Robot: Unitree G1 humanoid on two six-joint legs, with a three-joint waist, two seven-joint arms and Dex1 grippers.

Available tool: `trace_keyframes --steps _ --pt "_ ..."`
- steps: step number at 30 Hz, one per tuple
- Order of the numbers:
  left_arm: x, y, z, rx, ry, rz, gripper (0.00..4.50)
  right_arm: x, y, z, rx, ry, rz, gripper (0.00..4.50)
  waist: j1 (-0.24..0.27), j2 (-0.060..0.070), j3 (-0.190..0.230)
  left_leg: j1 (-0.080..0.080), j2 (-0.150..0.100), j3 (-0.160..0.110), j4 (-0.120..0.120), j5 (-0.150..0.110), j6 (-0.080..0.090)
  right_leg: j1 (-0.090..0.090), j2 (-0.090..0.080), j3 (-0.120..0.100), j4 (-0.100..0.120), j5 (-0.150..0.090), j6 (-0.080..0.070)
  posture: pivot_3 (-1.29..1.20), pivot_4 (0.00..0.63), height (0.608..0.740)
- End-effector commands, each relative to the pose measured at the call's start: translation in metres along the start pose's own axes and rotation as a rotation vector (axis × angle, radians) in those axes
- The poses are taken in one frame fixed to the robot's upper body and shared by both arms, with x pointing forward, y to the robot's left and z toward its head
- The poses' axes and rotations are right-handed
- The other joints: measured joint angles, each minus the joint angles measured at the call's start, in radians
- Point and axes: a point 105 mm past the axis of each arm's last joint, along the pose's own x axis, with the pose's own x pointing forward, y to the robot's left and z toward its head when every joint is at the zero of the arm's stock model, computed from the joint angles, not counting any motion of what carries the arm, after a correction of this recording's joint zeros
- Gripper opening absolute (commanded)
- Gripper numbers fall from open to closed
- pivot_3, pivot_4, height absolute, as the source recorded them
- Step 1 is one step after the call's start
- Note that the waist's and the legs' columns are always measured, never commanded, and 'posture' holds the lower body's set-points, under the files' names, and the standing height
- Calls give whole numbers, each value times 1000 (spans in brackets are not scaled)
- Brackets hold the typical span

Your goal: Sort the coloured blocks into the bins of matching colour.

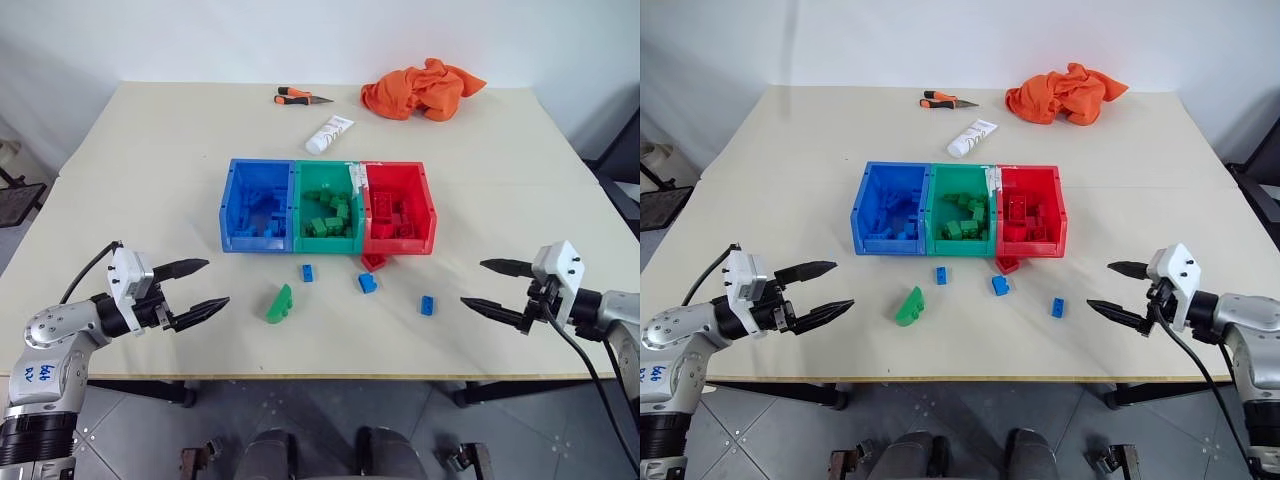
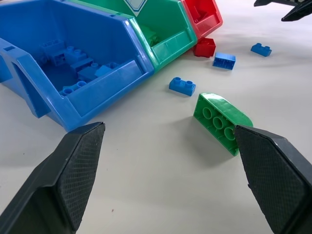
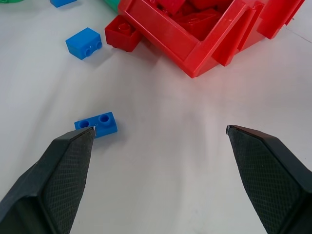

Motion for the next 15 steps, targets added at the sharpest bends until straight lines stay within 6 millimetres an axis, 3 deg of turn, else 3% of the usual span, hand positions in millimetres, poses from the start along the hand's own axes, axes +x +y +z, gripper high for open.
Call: trace_keyframes --steps 1,9,15 --pt "2 0 7 21 -11 -10 4500 2 -3 12 -41 -38 -8 4481 0 0 0 0 0 0 0 0 0 0 0 0 0 0 0 0 150 740" --pt "13 -5 9 37 -3 -52 4500 -4 -4 15 -34 -16 -20 4481 1 0 0 0 0 -1 0 0 0 0 0 0 0 0 0 0 150 740" --pt "18 -11 5 -34 28 -133 4500 -45 -8 -1 -19 137 -56 4481 11 0 0 0 -1 0 0 0 0 0 0 0 0 0 0 0 150 740"
